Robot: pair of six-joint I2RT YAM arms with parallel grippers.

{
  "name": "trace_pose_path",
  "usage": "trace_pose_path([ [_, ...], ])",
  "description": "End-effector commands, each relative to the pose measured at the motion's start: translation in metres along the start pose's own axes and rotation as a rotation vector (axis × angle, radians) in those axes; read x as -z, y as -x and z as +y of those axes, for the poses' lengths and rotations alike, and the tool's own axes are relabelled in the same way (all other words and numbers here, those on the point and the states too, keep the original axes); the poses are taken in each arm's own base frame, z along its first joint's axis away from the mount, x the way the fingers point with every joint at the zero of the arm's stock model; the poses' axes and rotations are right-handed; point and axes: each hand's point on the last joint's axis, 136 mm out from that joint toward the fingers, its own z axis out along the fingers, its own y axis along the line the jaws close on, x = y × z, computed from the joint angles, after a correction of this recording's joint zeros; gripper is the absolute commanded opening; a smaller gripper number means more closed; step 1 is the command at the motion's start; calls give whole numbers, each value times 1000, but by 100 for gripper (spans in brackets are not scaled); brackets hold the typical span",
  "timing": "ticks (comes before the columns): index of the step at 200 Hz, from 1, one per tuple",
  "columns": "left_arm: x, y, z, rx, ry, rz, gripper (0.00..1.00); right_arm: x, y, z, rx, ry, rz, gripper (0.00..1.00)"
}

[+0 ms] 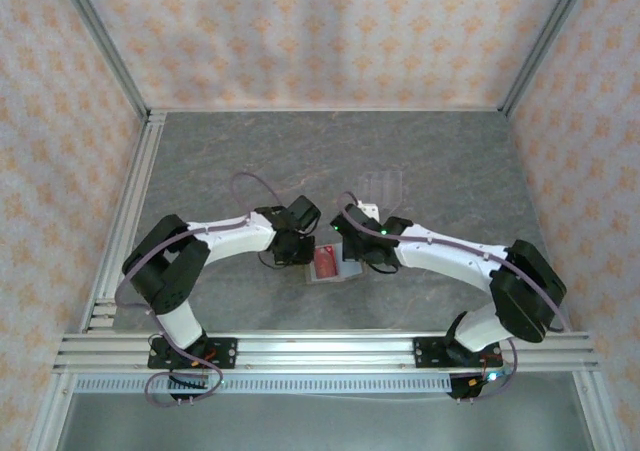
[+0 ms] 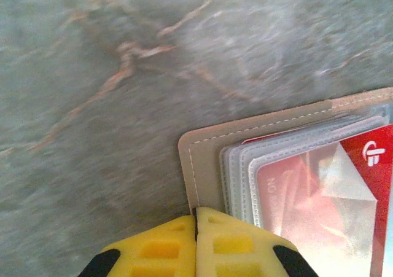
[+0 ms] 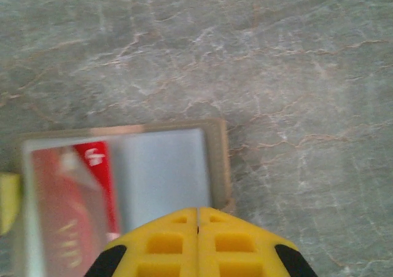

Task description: Put the credit cards into the card holder

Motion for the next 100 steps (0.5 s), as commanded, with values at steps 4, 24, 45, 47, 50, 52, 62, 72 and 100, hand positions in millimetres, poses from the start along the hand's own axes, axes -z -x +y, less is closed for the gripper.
trace_pose_path([
  [4,-21,-5,-22,13,-80,42,8,6,8,40,-17,192,4,0],
  [24,-26,-10,-22,32,-93,60,8,6,11,82,-80,395,23,0],
  [45,-26,-10,-14,88,-84,59,8,5,13,118,-164,587,51,0],
  [47,-25,-9,-12,99,-85,57,8,5,15,121,-170,607,44,0],
  [50,-25,-8,-10,116,-89,55,8,5,15,125,-183,630,43,0],
  [52,-25,-8,-8,128,-90,53,8,4,15,126,-189,641,43,0],
  [62,-25,-9,4,195,-107,57,8,0,15,130,-213,664,45,4],
  [72,-22,-7,13,244,-127,50,9,-8,13,128,-212,639,52,9],
  [100,0,-11,44,252,-60,16,11,-22,8,117,-179,542,68,28],
])
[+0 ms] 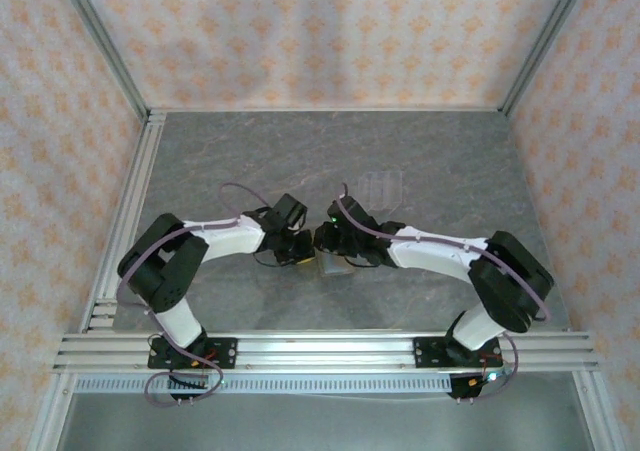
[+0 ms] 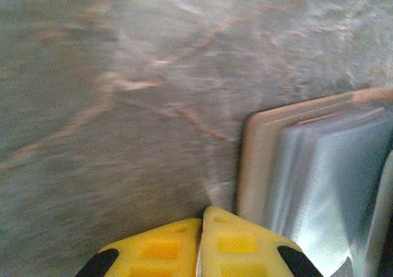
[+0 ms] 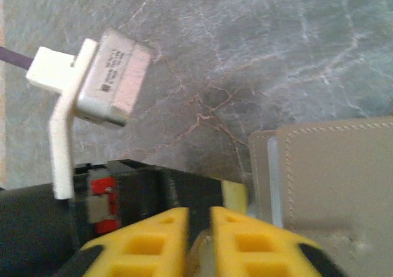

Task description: Put the credit cards into the card holder

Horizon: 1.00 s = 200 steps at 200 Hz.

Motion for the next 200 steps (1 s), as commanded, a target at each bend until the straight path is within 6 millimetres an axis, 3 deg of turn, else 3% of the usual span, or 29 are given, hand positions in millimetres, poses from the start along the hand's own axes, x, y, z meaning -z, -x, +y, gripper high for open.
trace_pose_path([
  [1,15,-10,45,40,147,-13,11,-14,-12,17,21,60,47,28],
  [31,53,-9,68,20,213,-80,18,7,-5,23,107,40,32,46],
  [55,74,-6,71,-3,223,-114,23,35,0,32,140,90,12,54],
  [86,86,1,61,-54,211,-136,25,65,14,10,111,60,-49,62],
  [104,92,9,49,-86,197,-145,25,65,15,-17,98,-37,-37,50],
  [135,100,18,35,-122,187,-154,26,63,16,-35,80,-66,-73,24],
  [163,98,21,18,-150,157,-141,26,46,12,-63,58,-198,-32,4],
  [173,97,23,9,-170,149,-141,26,37,7,-68,62,-216,3,0],
  [200,89,24,-10,-218,152,-121,26,12,-5,-71,50,-194,54,0],
])
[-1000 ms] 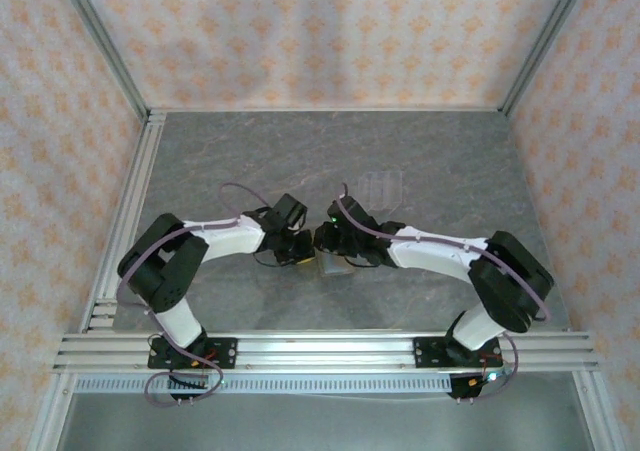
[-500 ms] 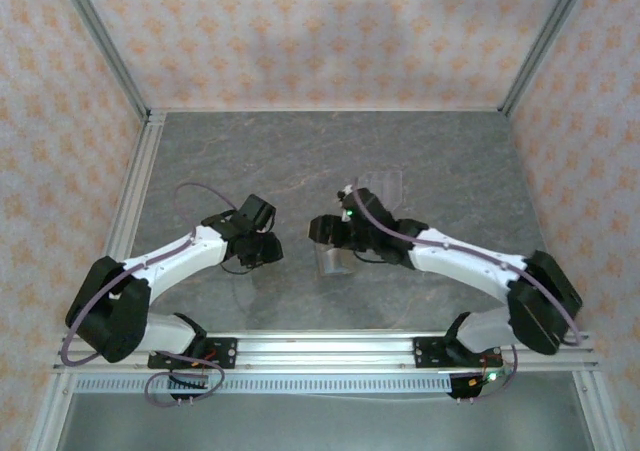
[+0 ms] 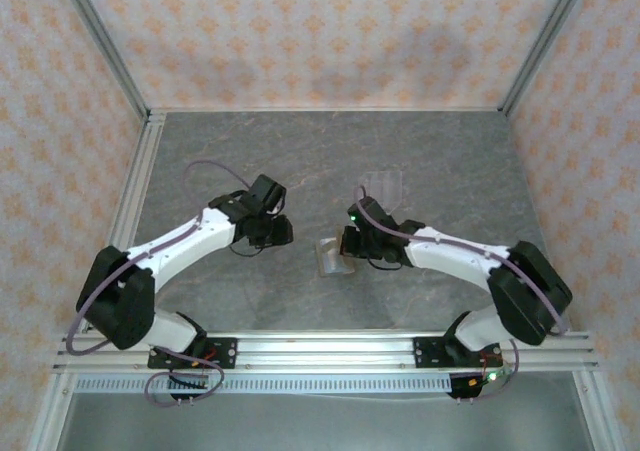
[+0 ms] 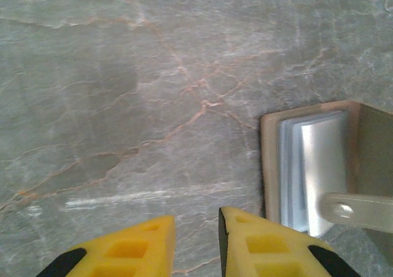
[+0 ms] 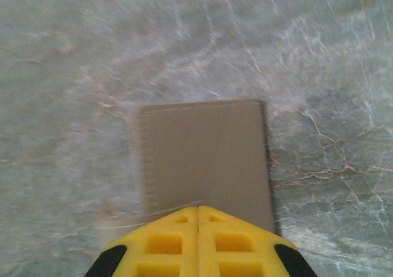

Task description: Put the credit cards into the card holder

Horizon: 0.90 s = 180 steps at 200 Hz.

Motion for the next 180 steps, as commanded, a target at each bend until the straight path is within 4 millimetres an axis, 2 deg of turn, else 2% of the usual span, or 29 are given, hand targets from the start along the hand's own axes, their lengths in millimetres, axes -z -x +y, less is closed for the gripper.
trace_pose_path([
  [1,-1,0,-15,-64,10,28,26,-16,-4,1,2,-3,24,1],
  [23,-12,1,-33,-98,6,46,26,-30,-10,1,21,-31,46,9],
  [50,-30,-1,-48,-121,12,84,24,-37,-13,-12,34,-104,54,29],
  [72,-47,-6,-52,-120,23,116,22,-36,-13,-20,42,-146,53,40],
  [93,-65,-10,-52,-107,20,149,22,-34,-15,-19,48,-149,66,45],
  [138,-88,-27,-35,-80,59,198,20,-27,-12,-21,40,-140,79,49],
  [161,-94,-37,-22,-80,90,210,20,-23,-10,-17,28,-111,93,51],
  [180,-98,-44,-10,-80,127,221,20,-13,-4,-15,23,-87,80,55],
])
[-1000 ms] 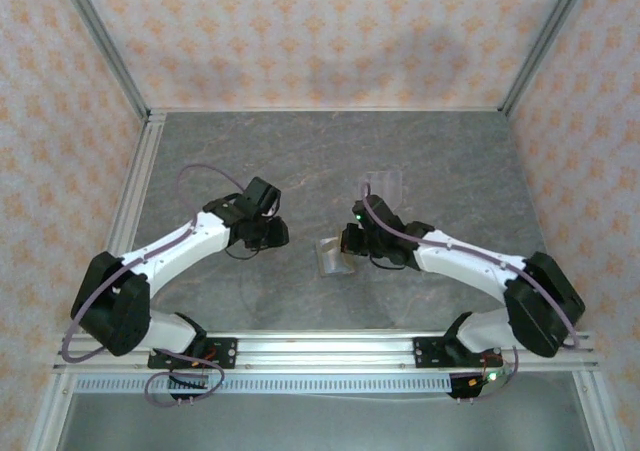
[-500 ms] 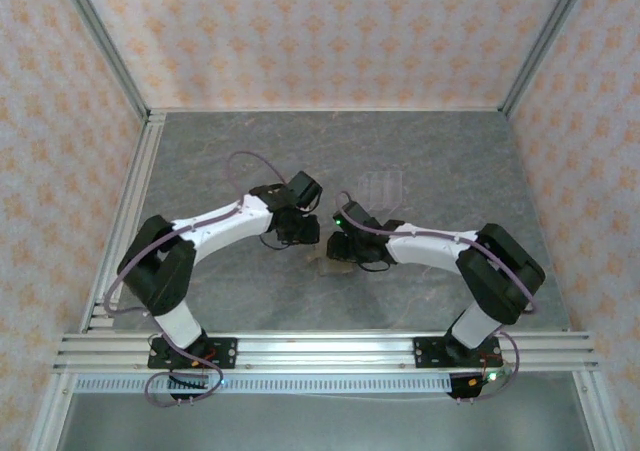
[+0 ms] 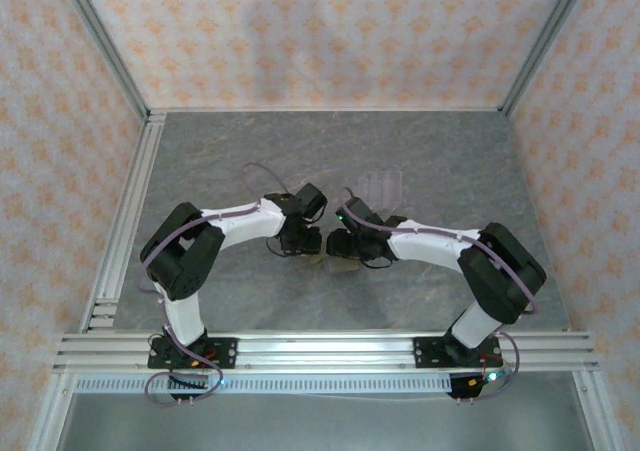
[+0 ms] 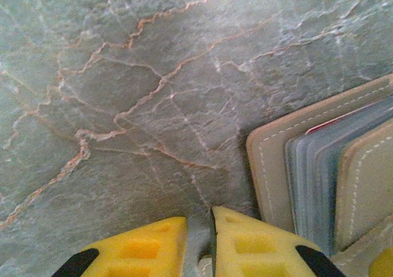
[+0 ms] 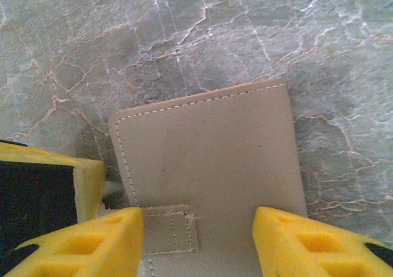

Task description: Put the credit cards into the card holder

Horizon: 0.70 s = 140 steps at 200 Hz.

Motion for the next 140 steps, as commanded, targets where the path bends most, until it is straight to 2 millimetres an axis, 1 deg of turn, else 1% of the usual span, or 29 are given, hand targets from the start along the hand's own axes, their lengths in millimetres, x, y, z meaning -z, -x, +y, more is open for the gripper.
trace_pose_path([
  [1,-14,-18,18,12,56,37,20,14,-3,-14,-5,-38,22,56],
  [15,-17,-22,25,14,79,43,18,23,1,-15,-18,-18,5,60],
  [30,-14,-22,30,17,92,31,17,29,4,-16,-17,-9,-8,61],
  [42,-5,-18,26,15,80,15,17,30,4,-15,-13,-6,-8,61],
  [62,20,-5,10,-1,42,-34,18,31,2,-15,-24,1,-5,61],
  [71,29,-1,3,-10,23,-52,18,32,3,-16,-33,4,-15,58],
  [81,37,3,-7,-21,5,-65,18,34,4,-22,-50,-1,-26,50],
  [109,48,6,-29,-63,-18,-80,18,40,7,-43,-125,-12,-48,33],
  [129,53,10,-45,-102,-18,-101,19,39,5,-55,-161,-28,-41,31],
  [140,50,12,-50,-119,-2,-102,19,37,4,-58,-174,-34,-35,32],
])
